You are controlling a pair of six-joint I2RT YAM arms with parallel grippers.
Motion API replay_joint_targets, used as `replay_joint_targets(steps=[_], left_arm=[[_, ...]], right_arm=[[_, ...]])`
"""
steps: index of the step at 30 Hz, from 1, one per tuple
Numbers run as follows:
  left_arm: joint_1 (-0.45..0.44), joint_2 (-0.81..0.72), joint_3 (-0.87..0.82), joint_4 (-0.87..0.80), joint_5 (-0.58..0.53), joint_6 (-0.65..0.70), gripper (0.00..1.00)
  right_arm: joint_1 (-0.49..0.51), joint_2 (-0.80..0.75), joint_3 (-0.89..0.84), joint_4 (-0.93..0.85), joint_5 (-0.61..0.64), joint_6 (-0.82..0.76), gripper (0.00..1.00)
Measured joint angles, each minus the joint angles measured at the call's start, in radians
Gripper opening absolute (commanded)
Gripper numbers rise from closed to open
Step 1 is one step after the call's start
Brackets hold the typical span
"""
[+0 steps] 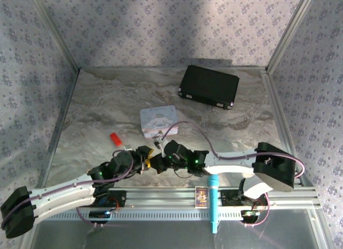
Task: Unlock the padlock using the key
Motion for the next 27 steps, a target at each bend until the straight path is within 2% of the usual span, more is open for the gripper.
replay_joint_targets(steps=[4, 13, 19, 21, 22, 23, 24, 25, 27], left_arm=[[0.001, 0.000, 0.000, -0.014, -0.004, 0.004, 0.28], [0.015, -0.008, 0.000, -0.046, 0.000, 0.027, 0.16], [0.029, 0.019, 0.006, -0.056, 0.015, 0.058, 0.01], [0.029, 0.039, 0.011, -0.056, 0.023, 0.072, 0.00], [0.029, 0.051, 0.016, -0.057, 0.026, 0.078, 0.00], [0.029, 0.057, 0.020, -0.057, 0.028, 0.084, 0.00], [0.030, 0.065, 0.027, -0.060, 0.031, 0.095, 0.00], [0.029, 0.071, 0.034, -0.060, 0.033, 0.106, 0.00], [0.029, 0.078, 0.045, -0.059, 0.034, 0.130, 0.00]], right_arm=[[0.000, -0.015, -0.026, 0.001, 0.005, 0.006, 0.00], [-0.016, -0.026, -0.063, 0.002, 0.007, 0.023, 0.00], [-0.018, -0.034, -0.078, 0.007, 0.007, 0.029, 0.00], [-0.018, -0.034, -0.079, 0.009, 0.007, 0.029, 0.00], [-0.019, -0.035, -0.081, 0.010, 0.007, 0.030, 0.04], [-0.021, -0.038, -0.085, 0.013, 0.008, 0.032, 0.12], [-0.023, -0.045, -0.093, 0.015, 0.008, 0.035, 0.25], [-0.027, -0.056, -0.105, 0.019, 0.009, 0.040, 0.45], [-0.036, -0.089, -0.128, 0.021, 0.016, 0.044, 0.67]])
